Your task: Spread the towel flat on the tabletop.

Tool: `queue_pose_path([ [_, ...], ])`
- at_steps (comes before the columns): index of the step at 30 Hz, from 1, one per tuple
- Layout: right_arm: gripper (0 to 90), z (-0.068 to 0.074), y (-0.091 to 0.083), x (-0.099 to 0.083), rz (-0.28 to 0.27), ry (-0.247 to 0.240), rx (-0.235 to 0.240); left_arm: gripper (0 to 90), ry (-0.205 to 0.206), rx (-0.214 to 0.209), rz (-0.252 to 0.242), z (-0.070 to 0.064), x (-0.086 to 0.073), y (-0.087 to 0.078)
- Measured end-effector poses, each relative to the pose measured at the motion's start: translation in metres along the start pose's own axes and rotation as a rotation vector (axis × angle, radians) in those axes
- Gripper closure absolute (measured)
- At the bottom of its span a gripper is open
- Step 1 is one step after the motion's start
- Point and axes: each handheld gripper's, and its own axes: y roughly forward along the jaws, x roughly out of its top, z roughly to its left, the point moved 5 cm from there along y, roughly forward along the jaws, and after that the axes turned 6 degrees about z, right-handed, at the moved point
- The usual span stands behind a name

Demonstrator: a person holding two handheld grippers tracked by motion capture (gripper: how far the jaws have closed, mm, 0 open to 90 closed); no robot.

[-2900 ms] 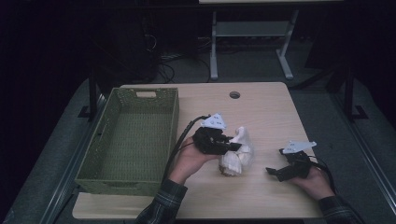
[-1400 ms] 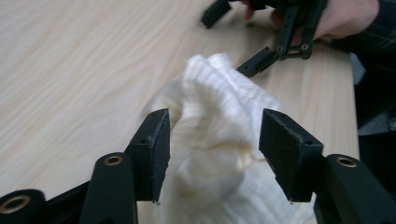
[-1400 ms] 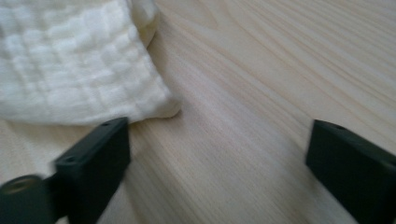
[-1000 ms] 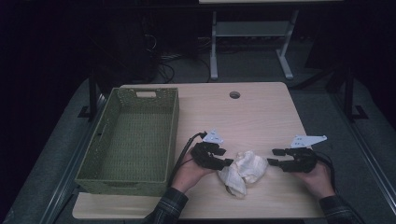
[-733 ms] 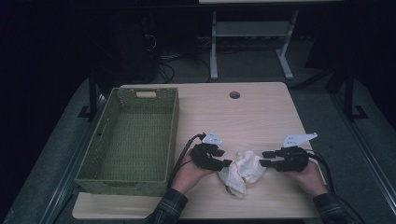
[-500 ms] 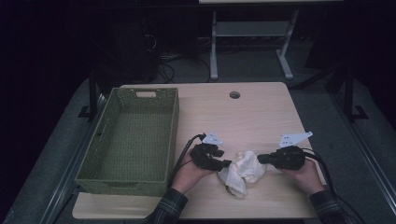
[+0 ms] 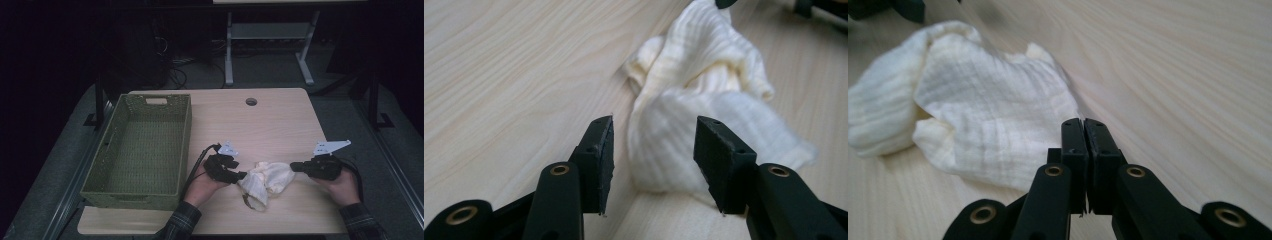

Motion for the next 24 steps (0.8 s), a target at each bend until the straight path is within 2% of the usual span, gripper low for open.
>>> queue_pose_path([
  [3,87.5,-0.003,0.003,-0.004,0.026,0.016,-0.009,50.7,-0.016,0.026,0.019,0.004,-0.003,0.004],
  [8,87.5,-0.003,0.005,-0.005,0.037,0.015,-0.006,51.8,-0.047,0.031,0.031,0.009,-0.006,0.011],
  [11,87.4,-0.002,0.007,-0.005,0.04,0.021,-0.006,52.0,-0.046,0.018,0.049,0.013,-0.008,0.017],
  [12,87.4,-0.002,0.007,-0.005,0.045,0.017,-0.01,52.7,-0.05,0.001,0.059,0.012,-0.01,0.022],
  [16,87.4,-0.002,0.008,-0.005,0.044,0.016,-0.009,54.5,-0.042,-0.018,0.077,0.008,-0.011,0.029],
  [19,87.3,-0.002,0.008,-0.006,0.049,0.014,-0.011,64.3,-0.023,-0.032,0.09,0.005,-0.011,0.033],
  [20,87.3,-0.002,0.008,-0.006,0.049,0.011,-0.013,69.3,-0.011,-0.053,0.096,0.004,-0.011,0.034],
  [22,87.3,-0.002,0.008,-0.006,0.049,0.011,-0.013,77.8,-0.014,-0.076,0.105,0.002,-0.01,0.034],
  [24,87.3,-0.001,0.009,-0.006,0.048,0.01,-0.015,84.8,-0.02,-0.075,0.107,0.001,-0.009,0.034],
])
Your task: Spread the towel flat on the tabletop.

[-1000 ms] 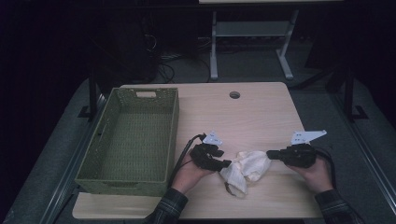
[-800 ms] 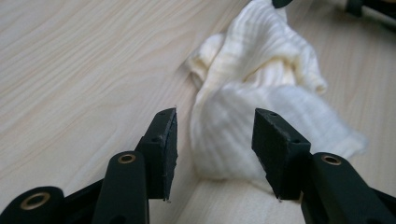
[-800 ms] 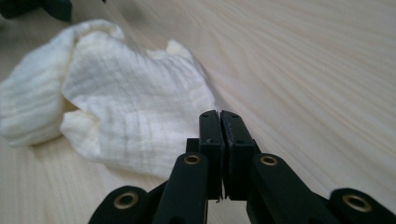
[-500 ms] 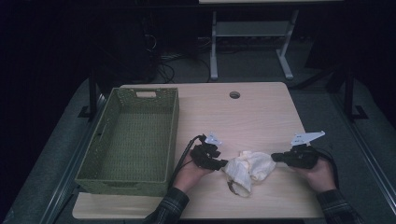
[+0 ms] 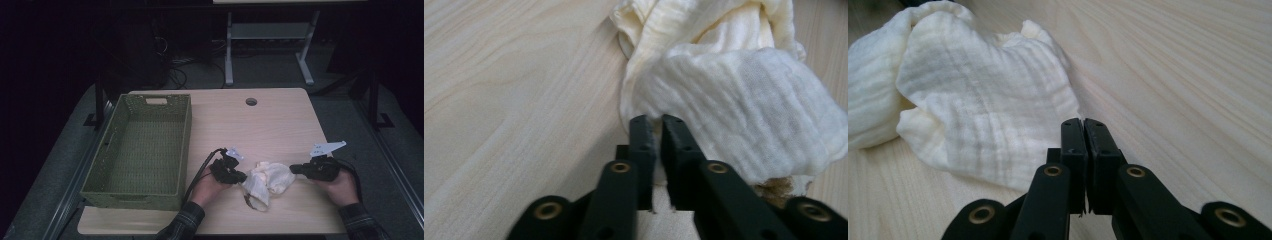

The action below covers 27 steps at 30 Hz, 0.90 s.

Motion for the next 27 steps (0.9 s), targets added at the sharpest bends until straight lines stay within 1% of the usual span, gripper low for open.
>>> queue_pose_path([
  [2,87.3,0.0,0.0,0.0,-0.007,-0.002,0.001,87.4,0.012,0.004,0.017,0.001,0.001,-0.003],
  [3,87.3,0.0,-0.001,0.001,-0.009,-0.002,0.0,88.0,0.002,0.007,0.008,0.001,0.001,-0.004],
  [5,87.3,0.0,-0.002,0.001,-0.011,-0.003,-0.004,88.5,0.003,0.014,0.001,0.001,0.002,-0.007],
  [6,87.4,0.001,-0.004,0.001,-0.016,-0.003,-0.003,88.5,0.004,0.018,-0.006,0.002,0.003,-0.011],
  [7,87.4,0.0,-0.006,0.002,-0.029,-0.01,-0.004,88.6,0.001,0.028,-0.028,0.003,0.004,-0.016],
  [8,87.5,0.001,-0.009,0.003,-0.035,-0.01,-0.006,88.7,0.0,0.034,-0.035,0.003,0.005,-0.019],
  [9,87.5,0.0,-0.012,0.005,-0.053,-0.022,-0.016,88.8,0.0,0.039,-0.047,0.004,0.007,-0.023],
  [10,87.5,0.0,-0.014,0.005,-0.055,-0.021,-0.017,88.9,-0.006,0.053,-0.075,0.006,0.009,-0.029],
  [11,87.5,0.0,-0.014,0.005,-0.055,-0.021,-0.017,88.9,-0.006,0.053,-0.075,0.006,0.009,-0.029],
  [12,87.6,-0.002,-0.018,0.007,-0.07,-0.024,-0.027,88.9,-0.018,0.066,-0.105,0.007,0.012,-0.036],
  [13,87.6,-0.004,-0.02,0.007,-0.074,-0.027,-0.033,89.0,-0.018,0.066,-0.105,0.007,0.012,-0.036],
  [14,87.7,-0.005,-0.023,0.008,-0.082,-0.024,-0.04,89.0,-0.025,0.079,-0.121,0.008,0.014,-0.039],
  [15,87.7,-0.005,-0.023,0.008,-0.082,-0.024,-0.04,89.0,-0.015,0.088,-0.12,0.009,0.015,-0.042],
  [16,87.9,-0.007,-0.027,0.01,-0.099,-0.026,-0.052,89.1,-0.013,0.109,-0.139,0.009,0.018,-0.047],
  [17,87.9,-0.007,-0.027,0.01,-0.099,-0.026,-0.052,89.1,-0.013,0.109,-0.139,0.009,0.018,-0.047],
  [18,88.1,-0.008,-0.03,0.01,-0.109,-0.026,-0.058,89.1,-0.011,0.124,-0.152,0.01,0.02,-0.05],
  [19,88.3,-0.009,-0.036,0.011,-0.127,-0.022,-0.068,89.2,-0.017,0.138,-0.183,0.008,0.024,-0.054],
  [20,88.5,-0.009,-0.038,0.011,-0.135,-0.022,-0.069,89.2,-0.007,0.146,-0.19,0.007,0.025,-0.057],
  [21,88.5,-0.008,-0.04,0.012,-0.141,-0.017,-0.07,89.1,-0.007,0.146,-0.19,0.007,0.025,-0.057],
  [22,88.5,-0.006,-0.042,0.013,-0.146,-0.021,-0.075,89.1,0.013,0.158,-0.194,0.004,0.03,-0.061],
  [23,88.5,-0.005,-0.044,0.014,-0.155,-0.028,-0.079,89.1,0.013,0.158,-0.194,0.004,0.03,-0.061],
  [24,88.5,-0.005,-0.044,0.014,-0.155,-0.028,-0.079,89.1,0.019,0.162,-0.203,0.002,0.032,-0.064],
  [25,88.5,-0.003,-0.048,0.017,-0.172,-0.039,-0.083,89.0,0.034,0.161,-0.211,-0.001,0.037,-0.068],
  [26,88.5,-0.002,-0.049,0.018,-0.178,-0.037,-0.083,89.0,0.038,0.164,-0.224,-0.001,0.04,-0.07],
  [27,88.5,-0.001,-0.05,0.02,-0.186,-0.046,-0.087,89.0,0.04,0.162,-0.232,-0.002,0.042,-0.072],
])
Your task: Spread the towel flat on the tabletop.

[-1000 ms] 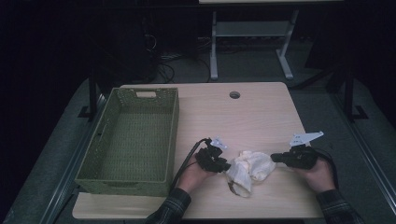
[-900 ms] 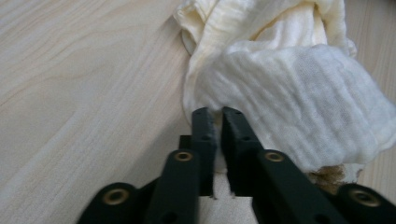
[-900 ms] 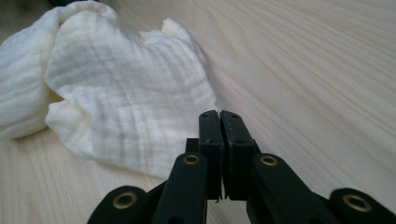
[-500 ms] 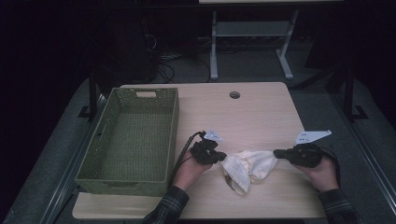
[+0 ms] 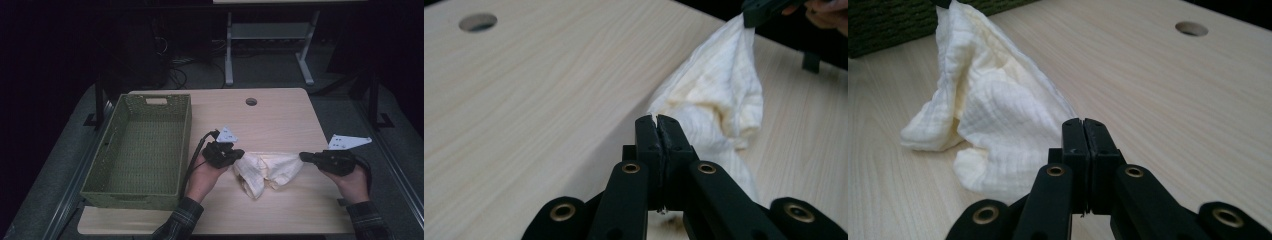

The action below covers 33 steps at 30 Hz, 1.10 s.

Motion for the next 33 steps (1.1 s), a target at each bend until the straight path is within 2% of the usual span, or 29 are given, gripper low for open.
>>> queue_pose_path([
  [2,88.4,0.0,-0.001,0.004,-0.008,-0.006,-0.002,89.1,0.004,0.005,-0.002,0.0,0.002,-0.001],
  [5,88.4,-0.003,0.002,0.009,-0.014,-0.009,-0.003,89.1,0.01,0.043,-0.014,0.007,0.011,0.0],
  [6,88.4,-0.004,0.003,0.011,-0.016,-0.011,-0.003,89.1,0.01,0.043,-0.014,0.007,0.011,0.0],
  [7,88.3,-0.005,0.005,0.013,-0.018,-0.013,-0.002,89.1,0.013,0.071,-0.016,0.012,0.015,0.001],
  [8,88.2,-0.006,0.007,0.016,-0.019,-0.021,-0.005,89.0,0.013,0.071,-0.016,0.012,0.015,0.001],
  [9,88.1,-0.008,0.009,0.018,-0.015,-0.027,-0.006,88.9,0.016,0.104,-0.015,0.018,0.018,0.003],
  [12,88.2,-0.011,0.015,0.022,-0.016,-0.028,-0.007,88.8,0.008,0.128,-0.007,0.026,0.019,0.006],
  [13,88.2,-0.017,0.023,0.025,-0.014,-0.018,-0.005,88.8,-0.007,0.147,-0.006,0.032,0.02,0.01],
  [14,88.2,-0.017,0.023,0.025,-0.014,-0.018,-0.005,88.8,-0.007,0.147,-0.006,0.032,0.02,0.01],
  [19,88.1,-0.033,0.049,0.023,0.02,0.031,0.008,88.5,-0.05,0.209,0.054,0.053,0.013,0.031],
  [20,88.1,-0.035,0.054,0.023,0.023,0.035,0.009,88.5,-0.05,0.209,0.054,0.053,0.013,0.031],
  [22,86.8,-0.038,0.062,0.022,0.035,0.046,0.024,87.9,-0.063,0.219,0.087,0.058,0.007,0.04],
  [23,82.4,-0.039,0.065,0.021,0.04,0.052,0.025,87.0,-0.074,0.224,0.109,0.061,0.0,0.047],
  [26,74.3,-0.039,0.066,0.02,0.038,0.06,0.018,79.1,-0.073,0.228,0.132,0.061,-0.007,0.052],
  [28,71.7,-0.042,0.062,0.018,0.032,0.06,0.005,74.1,-0.071,0.226,0.129,0.06,-0.008,0.05],
  [32,71.3,-0.049,0.053,0.012,0.018,0.096,0.001,69.1,-0.073,0.202,0.115,0.055,-0.008,0.045],
  [33,70.2,-0.055,0.051,0.004,0.029,0.124,0.01,68.0,-0.071,0.175,0.103,0.048,-0.007,0.041],
])
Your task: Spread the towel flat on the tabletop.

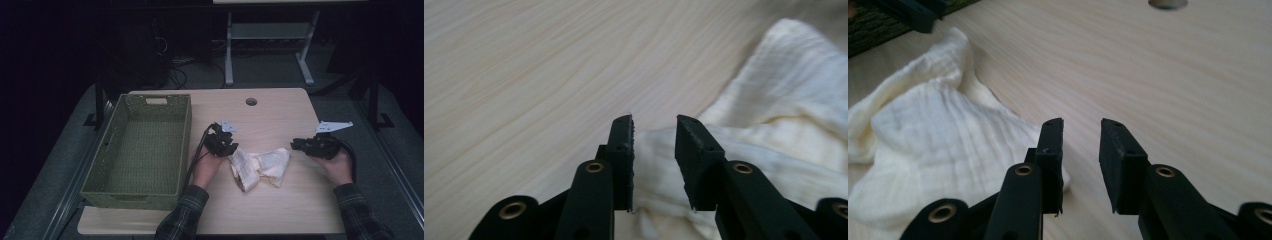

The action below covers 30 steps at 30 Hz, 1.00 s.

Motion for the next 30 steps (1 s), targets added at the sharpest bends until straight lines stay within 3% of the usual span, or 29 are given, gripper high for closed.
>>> queue_pose_path([
  [3,67.6,-0.004,-0.001,-0.009,0.02,0.032,0.023,64.9,0.01,-0.03,-0.009,-0.007,-0.002,-0.006],
  [5,66.4,-0.001,-0.001,-0.012,0.027,0.035,0.045,62.8,0.024,-0.079,-0.014,-0.022,-0.007,-0.015],
  [7,66.0,0.001,-0.002,-0.013,0.032,0.027,0.047,61.0,0.032,-0.088,-0.022,-0.027,-0.009,-0.018],
  [10,65.6,0.021,-0.006,-0.016,0.038,-0.004,0.074,59.5,0.055,-0.132,-0.029,-0.045,-0.019,-0.027],
  [11,65.4,0.025,-0.007,-0.017,0.04,-0.01,0.08,58.9,0.055,-0.132,-0.029,-0.045,-0.019,-0.027],
  [14,64.9,0.043,-0.011,-0.021,0.045,-0.038,0.101,57.5,0.074,-0.159,-0.028,-0.062,-0.031,-0.031],
  [15,64.9,0.043,-0.011,-0.021,0.045,-0.038,0.101,57.4,0.074,-0.159,-0.028,-0.062,-0.031,-0.031],
  [16,64.3,0.056,-0.014,-0.024,0.047,-0.059,0.111,56.8,0.08,-0.164,-0.026,-0.067,-0.034,-0.03],
  [21,60.9,0.079,-0.011,-0.031,0.066,-0.081,0.136,54.2,0.086,-0.185,0.004,-0.083,-0.045,-0.019],
  [22,60.2,0.083,-0.01,-0.032,0.076,-0.092,0.131,53.6,0.109,-0.172,0.032,-0.088,-0.048,-0.012],
  [24,59.4,0.087,-0.007,-0.032,0.085,-0.099,0.128,53.6,0.121,-0.157,0.041,-0.091,-0.048,-0.008],
  [25,57.0,0.093,0.0,-0.032,0.093,-0.092,0.136,54.7,0.15,-0.135,0.072,-0.092,-0.05,-0.002],
  [27,57.1,0.095,0.003,-0.033,0.102,-0.089,0.136,63.7,0.158,-0.125,0.079,-0.092,-0.051,0.0],
  [28,65.3,0.096,0.01,-0.034,0.132,-0.101,0.098,71.0,0.164,-0.127,0.093,-0.091,-0.052,0.003],
  [30,78.0,0.094,0.013,-0.035,0.144,-0.106,0.082,81.4,0.144,-0.147,0.094,-0.088,-0.051,0.004],
])
